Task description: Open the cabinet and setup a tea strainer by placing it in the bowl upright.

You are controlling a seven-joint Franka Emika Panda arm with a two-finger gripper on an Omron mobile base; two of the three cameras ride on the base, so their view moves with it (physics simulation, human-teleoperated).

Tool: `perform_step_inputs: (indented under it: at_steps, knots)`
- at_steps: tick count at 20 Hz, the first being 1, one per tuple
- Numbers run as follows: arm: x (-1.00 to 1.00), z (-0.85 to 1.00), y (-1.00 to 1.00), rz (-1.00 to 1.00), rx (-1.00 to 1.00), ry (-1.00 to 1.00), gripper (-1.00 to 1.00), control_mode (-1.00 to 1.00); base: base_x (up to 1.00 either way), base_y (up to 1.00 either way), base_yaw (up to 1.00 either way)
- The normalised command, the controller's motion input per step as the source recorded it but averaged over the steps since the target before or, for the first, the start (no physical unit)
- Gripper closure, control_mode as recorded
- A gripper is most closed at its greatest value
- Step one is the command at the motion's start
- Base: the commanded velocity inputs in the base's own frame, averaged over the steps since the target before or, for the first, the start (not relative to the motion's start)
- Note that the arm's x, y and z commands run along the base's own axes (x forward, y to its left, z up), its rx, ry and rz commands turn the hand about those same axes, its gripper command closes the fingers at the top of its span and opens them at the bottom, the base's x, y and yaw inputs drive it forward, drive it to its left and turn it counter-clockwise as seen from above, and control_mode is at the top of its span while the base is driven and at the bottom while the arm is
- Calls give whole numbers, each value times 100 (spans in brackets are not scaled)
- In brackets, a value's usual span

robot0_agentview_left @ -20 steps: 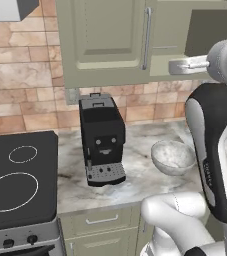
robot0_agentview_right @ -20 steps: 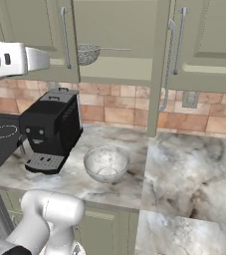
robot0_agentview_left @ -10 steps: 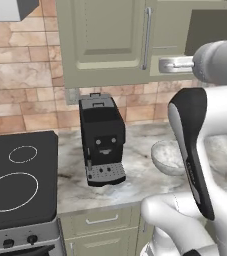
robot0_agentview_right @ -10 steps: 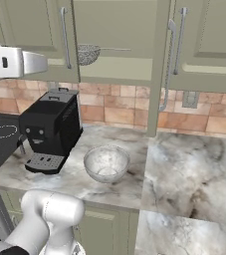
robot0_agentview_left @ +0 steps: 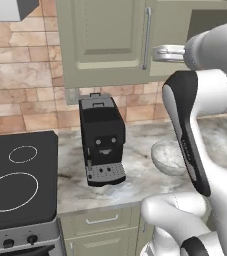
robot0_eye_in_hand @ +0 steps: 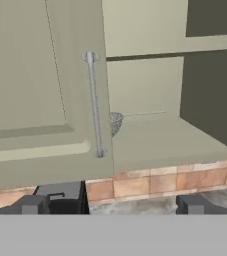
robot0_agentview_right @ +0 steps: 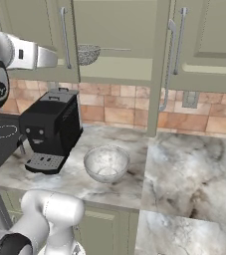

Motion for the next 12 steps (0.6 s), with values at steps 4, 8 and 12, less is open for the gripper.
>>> perform_step_inputs:
  at_steps: [4, 8, 12]
  knots:
    - [62, -4, 0, 6, 0, 3, -100, -100, 0, 0, 0]
    - [63, 0, -2, 14, 0, 6, -100, -100, 0, 0, 0]
    - [53, 0, -6, 12, 1, 6, -100, -100, 0, 0, 0]
